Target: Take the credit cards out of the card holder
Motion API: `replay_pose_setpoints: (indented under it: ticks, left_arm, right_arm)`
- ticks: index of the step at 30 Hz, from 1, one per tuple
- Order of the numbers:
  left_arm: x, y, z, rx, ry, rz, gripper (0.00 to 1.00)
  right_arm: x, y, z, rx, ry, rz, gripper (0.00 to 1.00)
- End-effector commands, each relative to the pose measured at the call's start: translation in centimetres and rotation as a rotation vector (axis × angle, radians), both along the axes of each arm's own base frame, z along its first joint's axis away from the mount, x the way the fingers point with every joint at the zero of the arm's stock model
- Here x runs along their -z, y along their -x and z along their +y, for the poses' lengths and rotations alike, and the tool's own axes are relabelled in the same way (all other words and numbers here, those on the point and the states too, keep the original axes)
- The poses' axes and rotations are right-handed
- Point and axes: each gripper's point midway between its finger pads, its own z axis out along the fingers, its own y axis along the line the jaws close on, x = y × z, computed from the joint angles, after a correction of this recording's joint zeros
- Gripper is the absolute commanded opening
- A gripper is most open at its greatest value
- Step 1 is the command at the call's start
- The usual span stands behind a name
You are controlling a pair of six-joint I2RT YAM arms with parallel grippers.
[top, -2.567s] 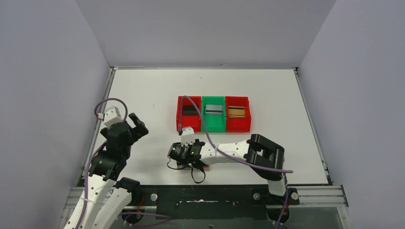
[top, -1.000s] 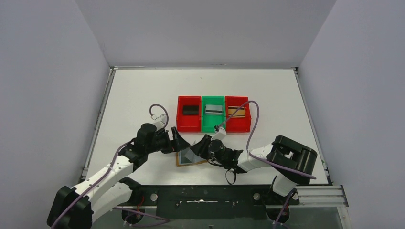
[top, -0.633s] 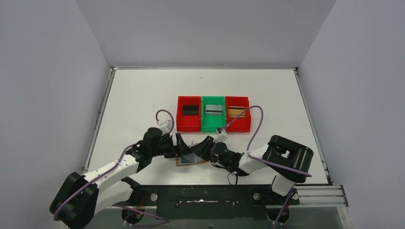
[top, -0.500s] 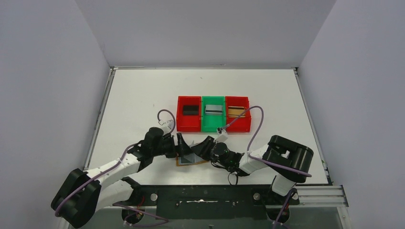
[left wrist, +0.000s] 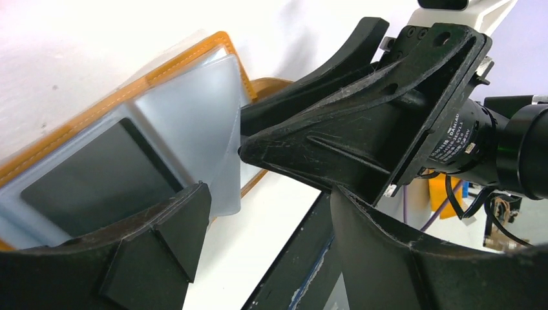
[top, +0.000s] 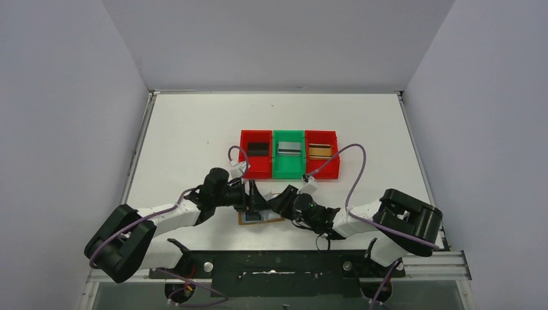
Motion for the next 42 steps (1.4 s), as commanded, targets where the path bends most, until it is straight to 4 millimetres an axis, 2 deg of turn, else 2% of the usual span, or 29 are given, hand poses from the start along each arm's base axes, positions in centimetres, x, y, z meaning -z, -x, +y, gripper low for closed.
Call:
replay_pose_setpoints:
  ticks: [1,12,17,24,26,29,31,35,38,40,42]
  left_arm:
    - [-3.1,-0.4,-2.4,0.111,0.103,-0.094,0.68]
    - [-2.0,-0.7,-3.7,0.147,0.076,-0.063,0.68]
    - [-0.7,-0.1,-4.9,0.228,-0.04,-0.051,0.68]
    - [-3.7,-0.2,-5.4,0.217,0.024,-0.119,0.78]
    - [-4.2,0.0,-5.7,0.242,0.05,-0.11,0.8]
    - [-4.8,0.0,-6.2,0.264,0.055,-0.105,0.8]
    - [-5.5,-0.3,-6.0,0.243,0.055,-0.134,0.81]
    - [-7.3,-0.4,-5.9,0.235,0.12,-0.148,0.84]
    - [-7.5,-0.6,-6.0,0.253,0.121,-0.139,0.84]
    - [-7.3,-1.0,-5.6,0.223,0.085,-0.157,0.84]
    - [-7.2,-2.7,-4.2,0.106,0.001,-0.201,0.84]
  right_arm:
    - [-3.0,-1.6,-1.4,0.102,0.001,-0.066,0.41]
    - [-4.2,-1.5,-6.9,0.24,0.179,-0.092,0.48]
    - [-4.9,-1.1,-8.6,0.288,0.189,-0.096,0.55]
    - [-6.2,-0.7,-10.4,0.34,0.136,-0.101,0.61]
    - [-5.9,-0.4,-11.4,0.385,0.13,-0.064,0.69]
    - [-6.3,-0.3,-12.4,0.422,0.109,-0.057,0.74]
    - [-7.0,-0.3,-12.6,0.419,0.089,-0.079,0.75]
    - [-7.9,-0.5,-13.2,0.436,0.01,-0.134,0.88]
    - [-8.0,-0.4,-13.4,0.434,-0.049,-0.168,0.92]
    - [-8.1,-0.1,-13.0,0.389,-0.081,-0.205,0.92]
    - [-8.8,0.2,-12.3,0.344,-0.126,-0.232,0.89]
